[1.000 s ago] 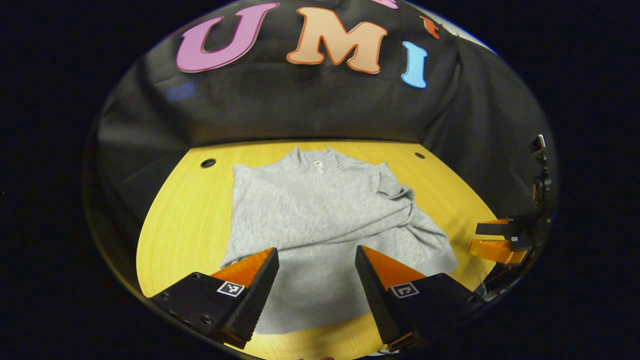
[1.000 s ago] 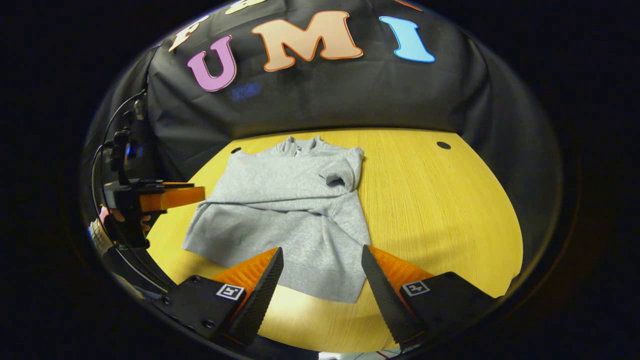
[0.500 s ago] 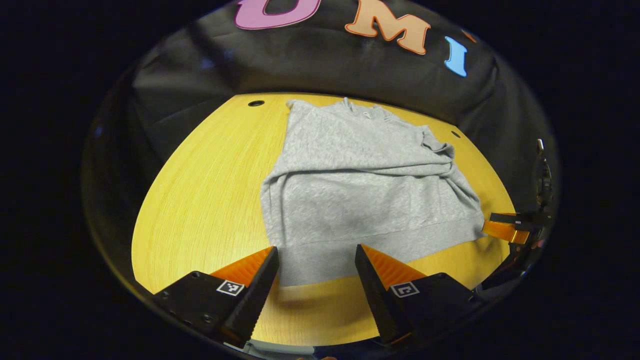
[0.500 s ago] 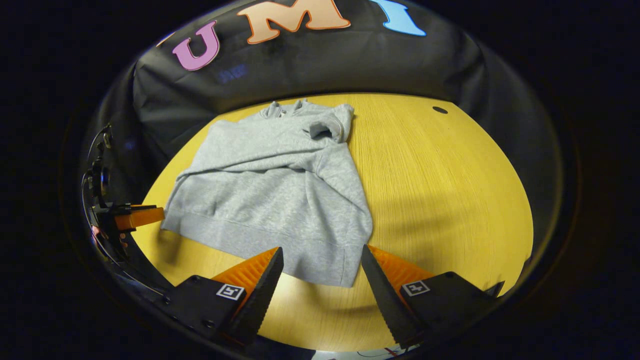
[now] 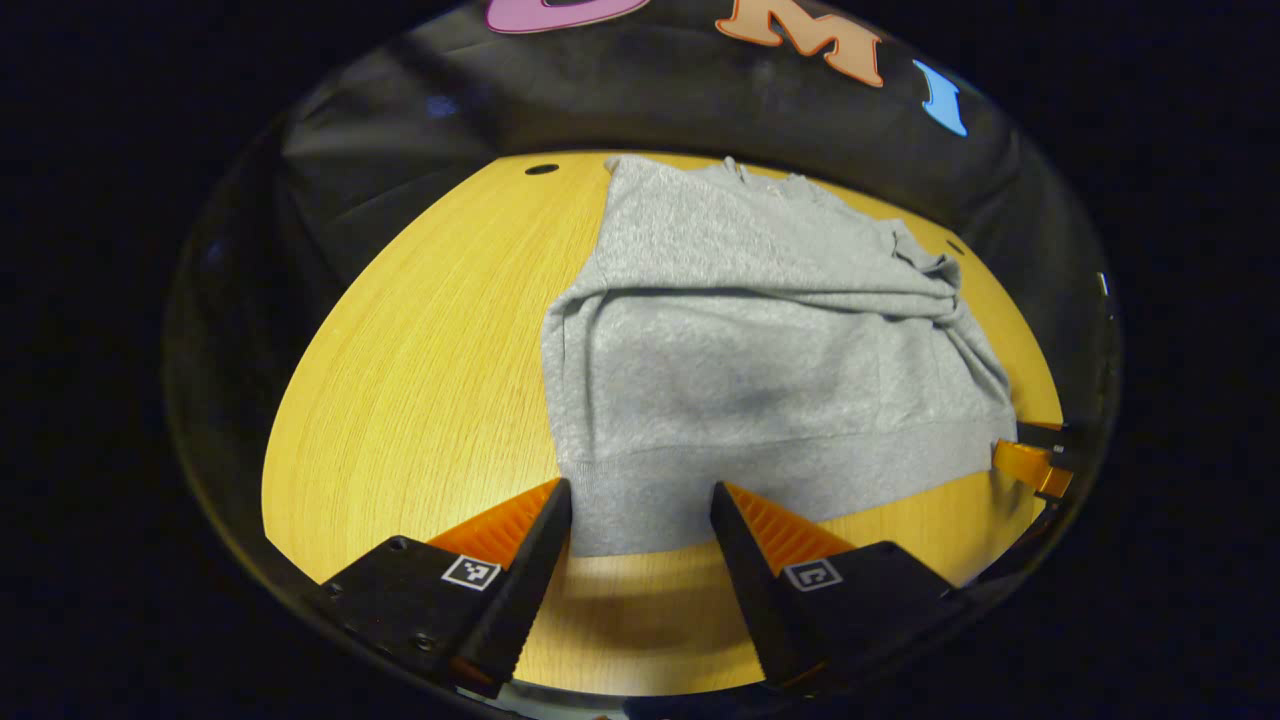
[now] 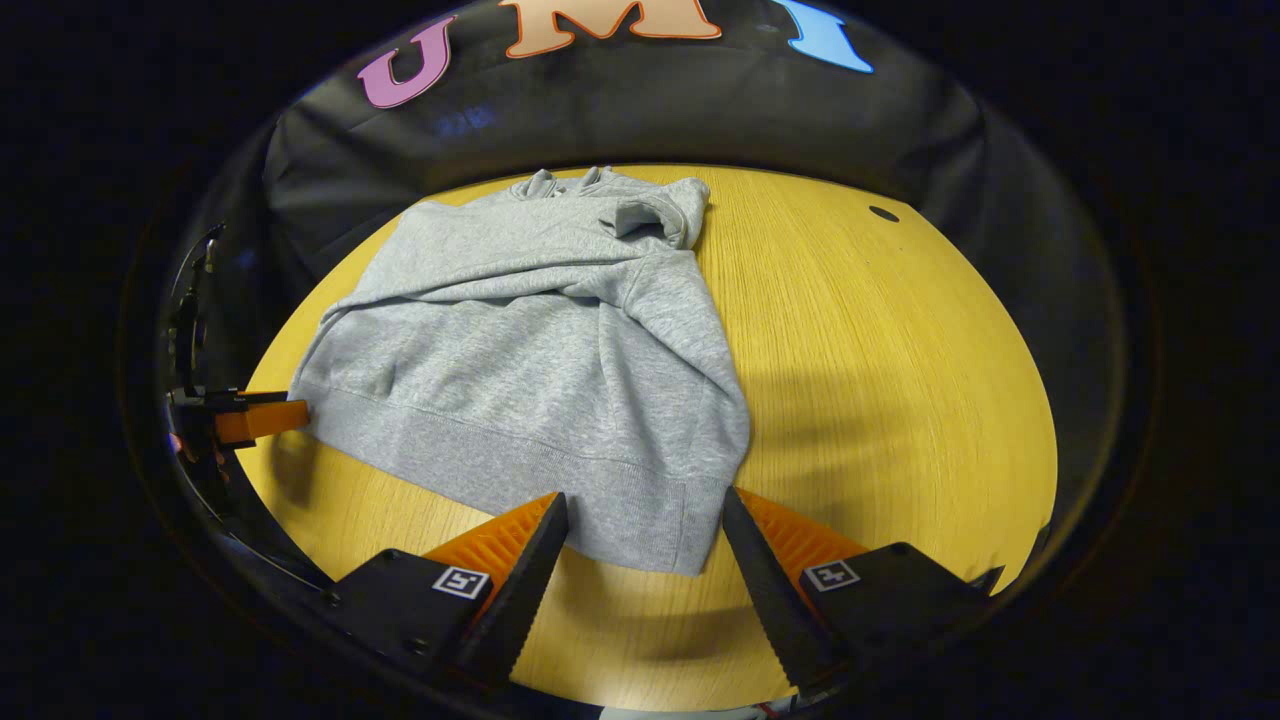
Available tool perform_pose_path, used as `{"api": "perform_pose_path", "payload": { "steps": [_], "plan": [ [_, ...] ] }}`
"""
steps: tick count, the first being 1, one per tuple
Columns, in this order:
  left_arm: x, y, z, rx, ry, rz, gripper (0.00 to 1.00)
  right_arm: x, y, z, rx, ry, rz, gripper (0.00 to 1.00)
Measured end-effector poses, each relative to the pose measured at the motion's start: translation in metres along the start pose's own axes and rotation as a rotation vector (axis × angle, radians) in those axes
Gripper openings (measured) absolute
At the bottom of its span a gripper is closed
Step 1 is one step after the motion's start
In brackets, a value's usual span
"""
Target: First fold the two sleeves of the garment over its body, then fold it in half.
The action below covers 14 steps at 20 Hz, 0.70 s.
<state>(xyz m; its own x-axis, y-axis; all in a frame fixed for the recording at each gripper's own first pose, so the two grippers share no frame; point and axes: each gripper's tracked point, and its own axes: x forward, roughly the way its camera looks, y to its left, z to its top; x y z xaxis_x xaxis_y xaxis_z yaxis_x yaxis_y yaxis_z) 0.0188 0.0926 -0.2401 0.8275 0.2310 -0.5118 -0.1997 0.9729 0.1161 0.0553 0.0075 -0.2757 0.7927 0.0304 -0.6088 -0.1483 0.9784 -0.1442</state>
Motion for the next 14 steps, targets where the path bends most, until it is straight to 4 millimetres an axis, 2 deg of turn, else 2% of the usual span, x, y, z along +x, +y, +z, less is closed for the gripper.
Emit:
{"api": "perform_pose_path", "payload": {
  "steps": [1,2,4,7,8,11,12,13,14],
  "plan": [
    [0.002,-0.001,-0.004,0.01,0.019,-0.002,0.85,0.001,0.001,-0.001,-0.004,-0.001,-0.002,0.93],
    [0.002,-0.002,-0.002,0.012,0.012,-0.003,0.84,0.0,0.002,0.0,0.001,0.0,0.0,0.98],
    [0.002,-0.002,-0.003,0.014,0.013,-0.011,0.81,0.002,0.002,0.0,0.016,0.002,0.002,0.92],
    [0.006,-0.007,0.004,0.04,-0.019,-0.045,0.69,0.004,0.005,0.002,0.04,0.002,0.018,0.65],
    [0.008,-0.01,0.005,0.032,-0.033,-0.054,0.59,0.004,0.006,0.002,0.04,0.005,0.029,0.58],
    [0.012,-0.02,0.012,0.002,-0.09,-0.07,0.21,0.004,0.01,0.002,0.055,0.018,0.044,0.22],
    [0.014,-0.02,0.012,0.002,-0.103,-0.062,0.11,0.004,0.011,0.002,0.05,0.015,0.049,0.16],
    [0.015,-0.021,0.012,0.005,-0.109,-0.064,0.08,0.006,0.012,0.002,0.048,0.015,0.058,0.17],
    [0.014,-0.022,0.014,0.001,-0.115,-0.063,0.08,0.004,0.011,0.002,0.053,0.009,0.063,0.12]
  ]
}}
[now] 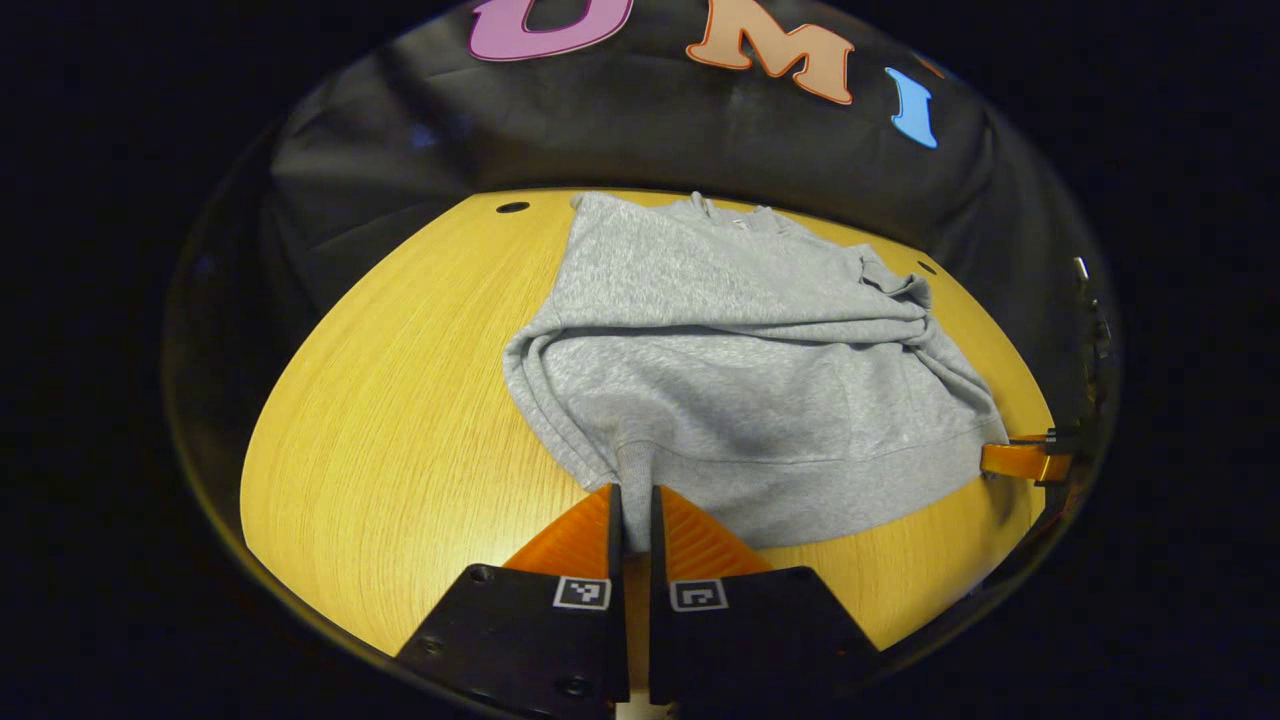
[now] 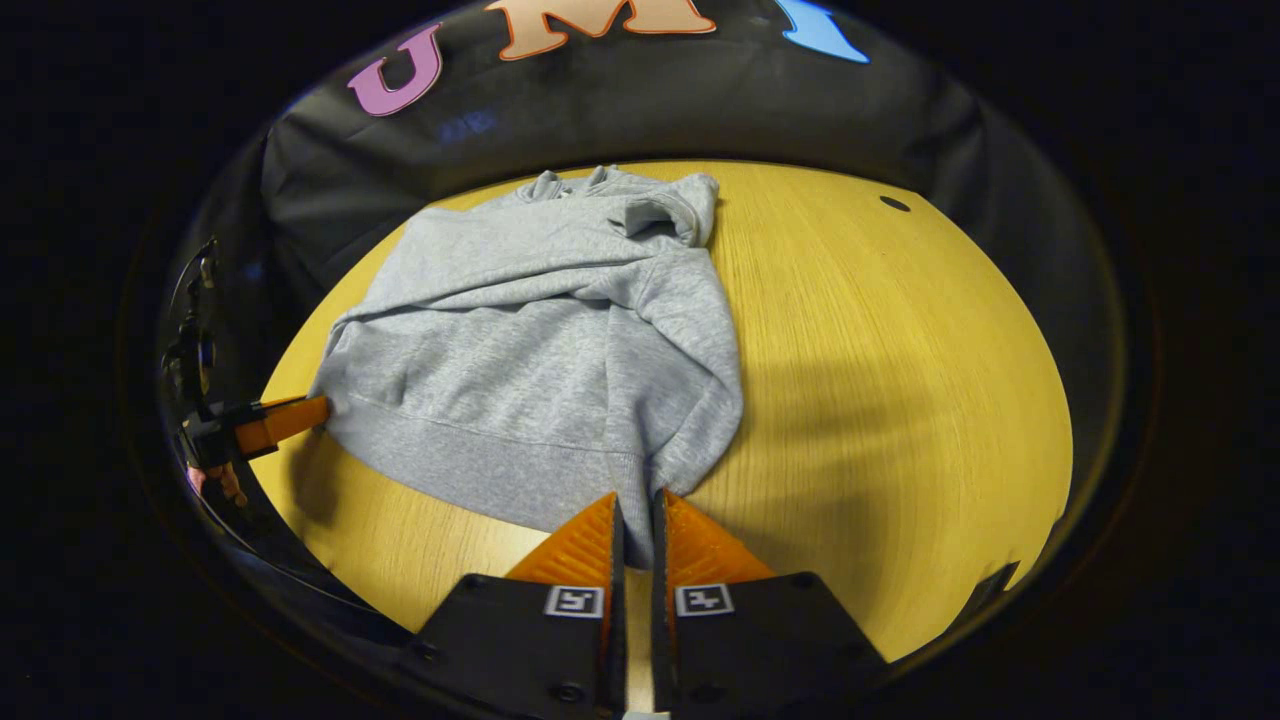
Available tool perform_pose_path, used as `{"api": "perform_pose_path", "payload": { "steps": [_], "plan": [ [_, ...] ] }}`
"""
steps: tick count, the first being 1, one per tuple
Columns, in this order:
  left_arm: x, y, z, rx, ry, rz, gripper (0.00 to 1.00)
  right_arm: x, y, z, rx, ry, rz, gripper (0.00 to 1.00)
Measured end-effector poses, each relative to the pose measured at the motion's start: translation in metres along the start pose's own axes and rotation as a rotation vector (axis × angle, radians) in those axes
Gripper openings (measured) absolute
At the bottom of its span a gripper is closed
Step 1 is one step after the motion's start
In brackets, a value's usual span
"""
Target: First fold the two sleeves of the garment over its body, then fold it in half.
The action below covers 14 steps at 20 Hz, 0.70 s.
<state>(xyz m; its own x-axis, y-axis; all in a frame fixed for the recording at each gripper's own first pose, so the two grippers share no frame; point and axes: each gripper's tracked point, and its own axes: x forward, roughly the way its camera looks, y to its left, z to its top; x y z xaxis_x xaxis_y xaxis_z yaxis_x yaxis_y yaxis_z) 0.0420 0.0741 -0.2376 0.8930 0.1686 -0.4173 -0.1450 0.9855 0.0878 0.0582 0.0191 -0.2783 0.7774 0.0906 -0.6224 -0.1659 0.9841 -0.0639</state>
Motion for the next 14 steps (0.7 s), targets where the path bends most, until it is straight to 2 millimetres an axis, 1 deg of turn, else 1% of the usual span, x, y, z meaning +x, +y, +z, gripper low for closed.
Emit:
{"api": "perform_pose_path", "payload": {
  "steps": [2,3,4,5,6,7,9,12,14],
  "plan": [
    [0.0,0.0,0.001,-0.003,0.005,-0.017,0.05,-0.001,0.001,0.0,0.015,-0.001,0.014,0.11],
    [0.0,0.0,-0.001,-0.006,0.009,-0.026,0.04,0.0,0.002,0.0,0.018,0.001,0.018,0.07],
    [0.0,0.0,0.001,-0.016,0.002,-0.031,0.03,-0.001,0.002,0.001,0.018,-0.001,0.021,0.07],
    [0.0,0.0,0.001,-0.024,-0.004,-0.034,0.02,0.0,0.002,0.001,0.016,-0.002,0.022,0.04],
    [0.0,-0.001,0.002,-0.014,-0.01,-0.039,0.04,0.0,0.002,0.001,0.014,-0.004,0.021,0.04],
    [0.0,0.0,0.002,-0.007,-0.007,-0.041,0.01,0.0,0.002,0.002,0.017,-0.007,0.018,0.04],
    [0.002,-0.001,0.005,-0.011,0.002,-0.04,0.0,-0.001,0.005,0.004,0.028,-0.015,0.017,0.04],
    [0.002,-0.005,0.015,-0.045,-0.005,-0.051,0.0,-0.005,0.007,0.015,0.033,-0.057,-0.001,0.04],
    [0.0,-0.012,0.033,-0.105,-0.038,-0.072,0.0,-0.009,0.01,0.026,0.039,-0.08,0.003,0.04]
  ]
}}
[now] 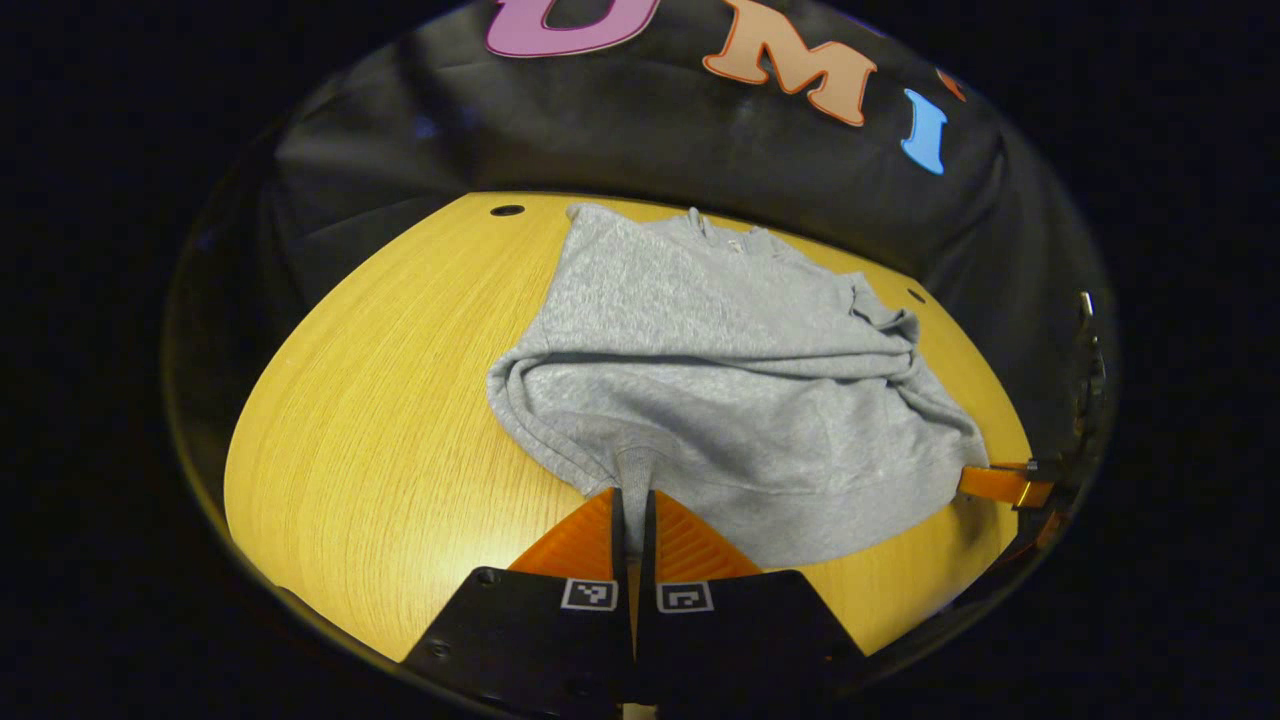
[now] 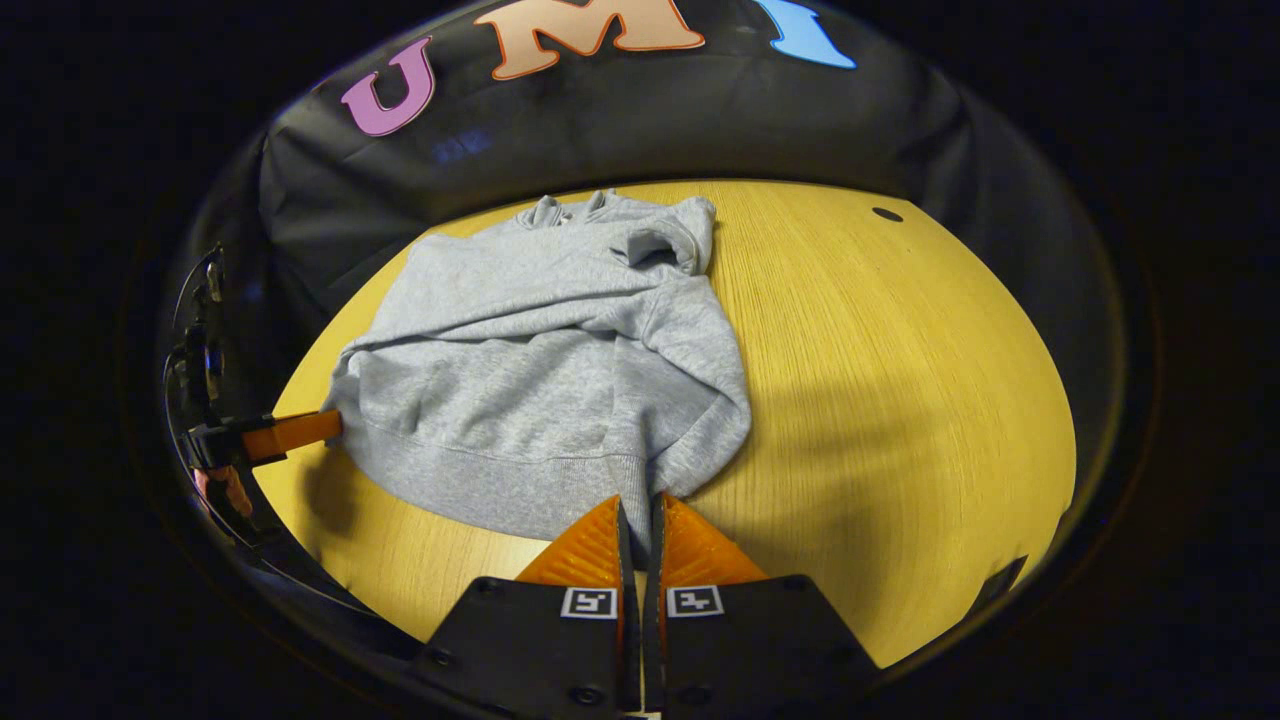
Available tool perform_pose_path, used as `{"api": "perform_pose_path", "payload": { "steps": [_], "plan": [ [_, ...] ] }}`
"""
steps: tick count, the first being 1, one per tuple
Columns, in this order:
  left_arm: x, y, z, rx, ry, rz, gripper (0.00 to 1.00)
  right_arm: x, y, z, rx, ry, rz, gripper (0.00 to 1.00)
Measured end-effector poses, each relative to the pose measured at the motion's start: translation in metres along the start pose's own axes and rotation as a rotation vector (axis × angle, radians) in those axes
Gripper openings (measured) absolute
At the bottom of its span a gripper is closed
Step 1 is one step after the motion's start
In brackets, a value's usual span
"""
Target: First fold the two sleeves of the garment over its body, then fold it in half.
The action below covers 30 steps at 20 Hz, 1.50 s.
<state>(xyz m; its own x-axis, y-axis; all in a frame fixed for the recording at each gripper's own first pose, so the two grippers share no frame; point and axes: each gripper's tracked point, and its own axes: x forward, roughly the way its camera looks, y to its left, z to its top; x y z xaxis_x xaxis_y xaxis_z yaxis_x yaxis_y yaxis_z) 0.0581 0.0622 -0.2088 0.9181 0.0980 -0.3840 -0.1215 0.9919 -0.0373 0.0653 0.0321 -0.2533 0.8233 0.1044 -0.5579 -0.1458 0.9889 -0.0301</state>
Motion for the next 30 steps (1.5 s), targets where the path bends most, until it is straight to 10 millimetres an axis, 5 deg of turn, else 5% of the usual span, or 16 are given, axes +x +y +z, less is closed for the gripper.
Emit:
{"api": "perform_pose_path", "payload": {
  "steps": [9,18,22,25,30],
  "plan": [
    [0.001,-0.006,0.093,-0.074,-0.152,-0.039,0.0,-0.003,0.0,0.093,0.083,-0.16,0.02,0.04],
    [0.067,-0.011,0.154,-0.017,-0.123,-0.022,0.0,0.061,-0.011,0.166,0.113,-0.167,0.0,0.04],
    [0.103,-0.002,0.158,0.029,-0.068,0.027,0.0,0.092,-0.017,0.171,0.067,-0.138,-0.019,0.04],
    [0.129,0.007,0.139,0.016,0.004,0.053,0.0,0.108,-0.02,0.162,0.079,-0.083,-0.022,0.04],
    [0.139,0.013,0.135,-0.008,0.001,0.064,0.02,0.117,-0.021,0.167,0.102,-0.072,0.005,0.06]
  ]
}}
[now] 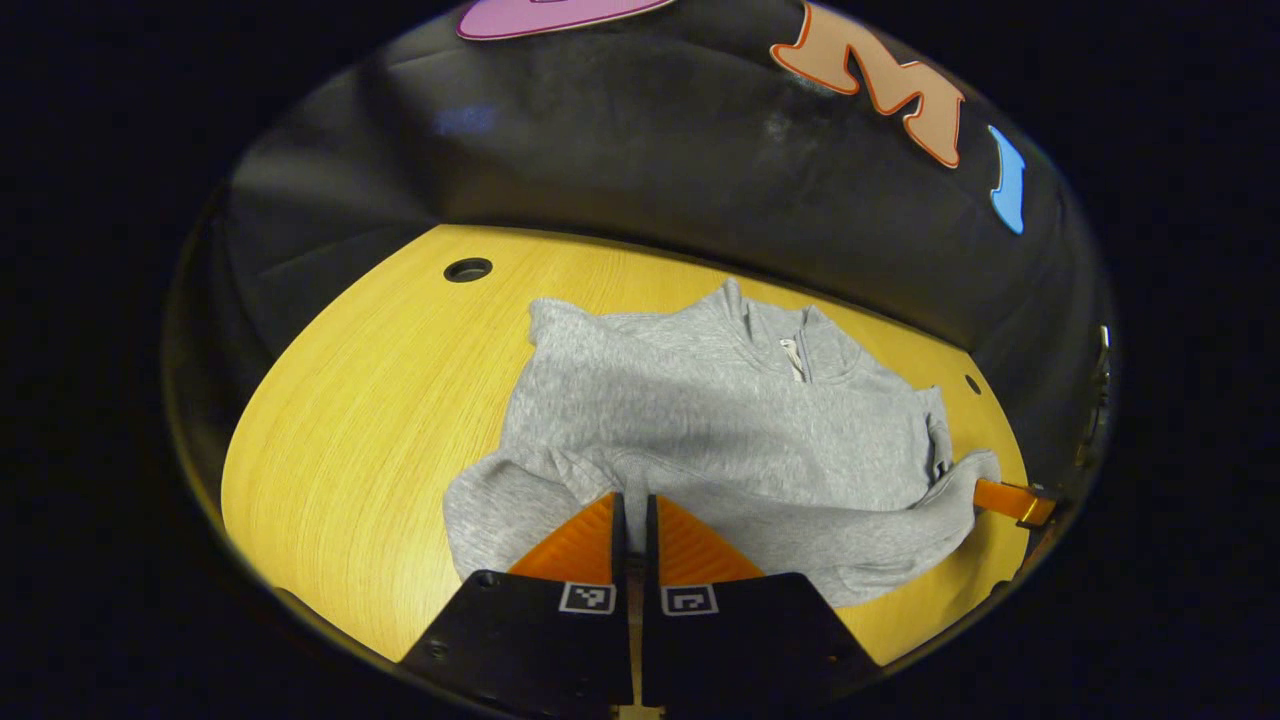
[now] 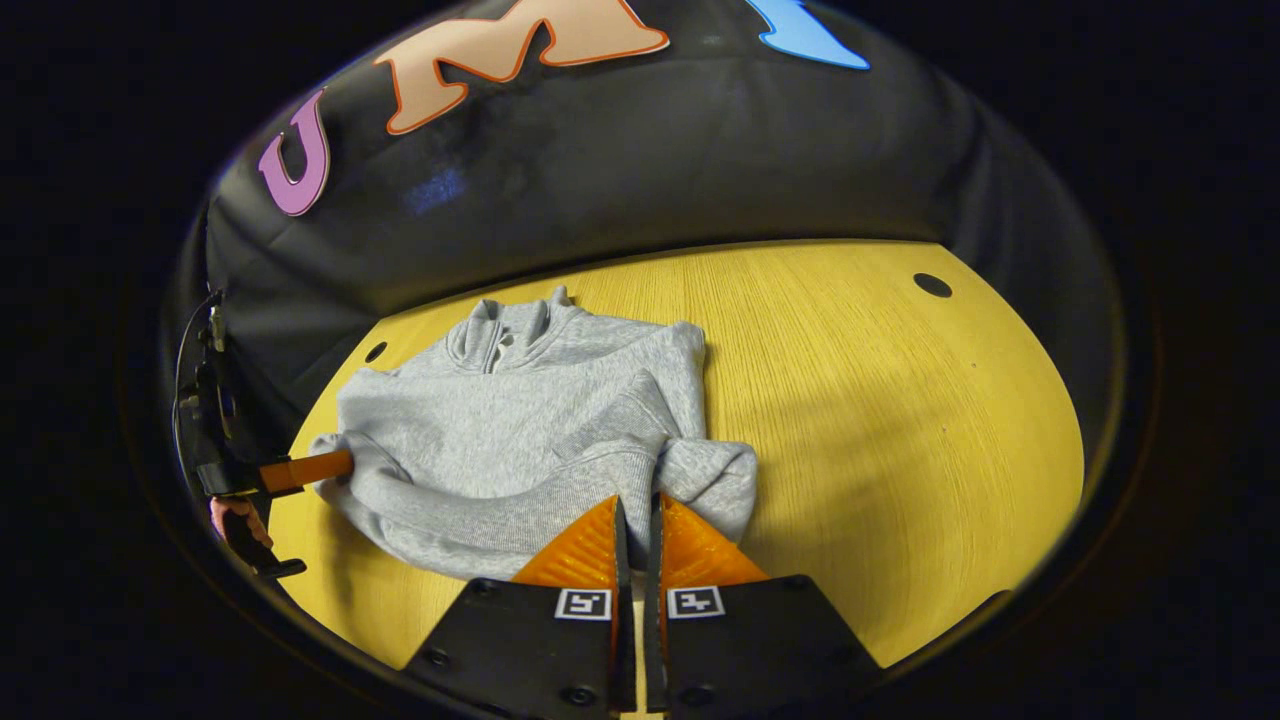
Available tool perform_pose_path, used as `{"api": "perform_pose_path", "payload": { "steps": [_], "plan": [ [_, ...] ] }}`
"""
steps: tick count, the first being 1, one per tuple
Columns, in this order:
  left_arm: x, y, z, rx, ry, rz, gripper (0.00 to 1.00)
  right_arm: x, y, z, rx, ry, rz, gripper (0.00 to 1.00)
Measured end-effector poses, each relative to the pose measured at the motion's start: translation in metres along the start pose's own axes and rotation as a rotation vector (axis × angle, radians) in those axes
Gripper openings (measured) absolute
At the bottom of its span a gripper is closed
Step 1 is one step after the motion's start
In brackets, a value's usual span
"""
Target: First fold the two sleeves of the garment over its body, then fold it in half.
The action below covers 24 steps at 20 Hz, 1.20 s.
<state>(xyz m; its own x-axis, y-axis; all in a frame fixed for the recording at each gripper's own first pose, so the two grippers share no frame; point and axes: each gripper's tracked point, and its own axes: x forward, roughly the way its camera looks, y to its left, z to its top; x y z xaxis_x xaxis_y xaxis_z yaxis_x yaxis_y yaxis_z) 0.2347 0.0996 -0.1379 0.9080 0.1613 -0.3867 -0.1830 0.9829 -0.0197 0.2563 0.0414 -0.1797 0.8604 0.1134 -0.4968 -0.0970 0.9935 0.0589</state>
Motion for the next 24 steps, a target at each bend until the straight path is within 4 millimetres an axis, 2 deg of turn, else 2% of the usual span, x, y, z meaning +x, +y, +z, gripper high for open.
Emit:
{"api": "perform_pose_path", "payload": {
  "steps": [3,5,6,7,8,9,10,11,12,13,16,18,19,21,24],
  "plan": [
    [-0.001,0.007,0.01,0.073,-0.017,0.041,0.14,-0.002,0.003,0.007,0.048,0.024,0.029,0.14],
    [-0.006,0.018,0.022,0.145,-0.035,0.098,0.42,-0.007,0.007,0.02,0.09,0.013,0.059,0.17],
    [-0.007,0.021,0.033,0.172,-0.062,0.113,0.62,-0.01,0.007,0.03,0.105,-0.01,0.07,0.22],
    [-0.011,0.024,0.046,0.188,-0.092,0.126,0.72,-0.012,0.008,0.042,0.119,-0.037,0.085,0.34],
    [-0.014,0.026,0.059,0.195,-0.125,0.133,0.76,-0.016,0.012,0.051,0.129,-0.06,0.105,0.53],
    [-0.017,0.028,0.072,0.194,-0.162,0.143,0.77,-0.019,0.013,0.059,0.132,-0.075,0.115,0.72],
    [-0.022,0.03,0.084,0.188,-0.195,0.152,0.81,-0.022,0.013,0.065,0.126,-0.094,0.115,0.84],
    [-0.027,0.028,0.092,0.176,-0.227,0.153,0.83,-0.026,0.014,0.073,0.115,-0.115,0.116,0.89],
    [-0.036,0.028,0.102,0.163,-0.259,0.148,0.85,-0.035,0.017,0.079,0.1,-0.139,0.123,0.87],
    [-0.049,0.028,0.11,0.154,-0.289,0.138,0.86,-0.043,0.02,0.084,0.083,-0.161,0.125,0.98],
    [-0.075,0.021,0.119,0.148,-0.339,0.112,0.86,-0.075,0.028,0.09,0.014,-0.216,0.13,0.99],
    [-0.1,0.017,0.117,0.137,-0.347,0.085,0.86,-0.097,0.032,0.09,-0.038,-0.251,0.12,0.95],
    [-0.118,0.014,0.116,0.12,-0.355,0.059,0.86,-0.113,0.037,0.09,-0.062,-0.272,0.124,0.99],
    [-0.146,0.009,0.109,0.093,-0.359,0.02,0.87,-0.14,0.046,0.086,-0.091,-0.3,0.133,0.95],
    [-0.178,0.003,0.088,0.086,-0.353,0.006,0.87,-0.183,0.06,0.08,-0.085,-0.356,0.149,0.99]
  ]
}}
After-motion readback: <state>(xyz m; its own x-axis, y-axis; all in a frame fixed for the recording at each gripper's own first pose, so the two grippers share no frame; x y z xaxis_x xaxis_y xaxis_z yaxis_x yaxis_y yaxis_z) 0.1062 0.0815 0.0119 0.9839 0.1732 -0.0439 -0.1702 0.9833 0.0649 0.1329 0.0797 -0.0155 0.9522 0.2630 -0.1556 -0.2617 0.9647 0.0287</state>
